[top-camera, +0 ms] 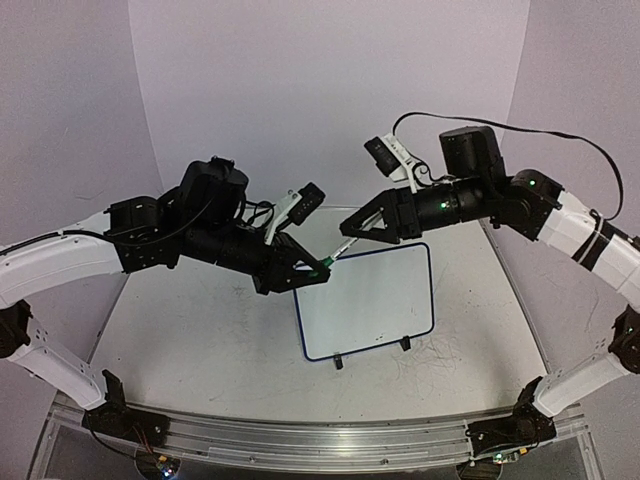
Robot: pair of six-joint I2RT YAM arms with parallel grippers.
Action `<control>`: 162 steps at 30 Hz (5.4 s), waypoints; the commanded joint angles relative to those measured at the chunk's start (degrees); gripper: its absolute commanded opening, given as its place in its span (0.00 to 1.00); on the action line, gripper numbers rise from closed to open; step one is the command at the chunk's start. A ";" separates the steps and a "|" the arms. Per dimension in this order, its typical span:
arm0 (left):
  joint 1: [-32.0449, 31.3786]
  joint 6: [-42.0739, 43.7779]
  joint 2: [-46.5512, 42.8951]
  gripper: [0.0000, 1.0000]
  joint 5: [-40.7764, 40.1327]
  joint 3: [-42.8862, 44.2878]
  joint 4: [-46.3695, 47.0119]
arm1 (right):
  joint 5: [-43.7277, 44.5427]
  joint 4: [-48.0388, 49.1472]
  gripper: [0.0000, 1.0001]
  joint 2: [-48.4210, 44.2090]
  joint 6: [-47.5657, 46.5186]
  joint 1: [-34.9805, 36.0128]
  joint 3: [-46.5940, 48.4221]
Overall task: Write a sentence on the whiteboard
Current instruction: Open the pen cap from the whiteboard marker, then place the pen cap at the center of the board.
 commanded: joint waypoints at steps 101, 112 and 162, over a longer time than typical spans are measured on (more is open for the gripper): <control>0.34 2.73 -11.91 0.00 -13.72 -11.42 -5.75 | -24.58 9.01 0.00 -11.61 -0.79 -22.27 -18.05; 7.59 -20.76 -17.64 0.00 -42.10 -19.31 -5.67 | -2.50 16.78 0.00 -17.41 3.65 -22.12 -24.33; 12.95 -33.41 7.60 0.19 -43.22 -44.78 22.80 | 4.79 27.15 0.00 -29.31 9.35 -21.16 -39.63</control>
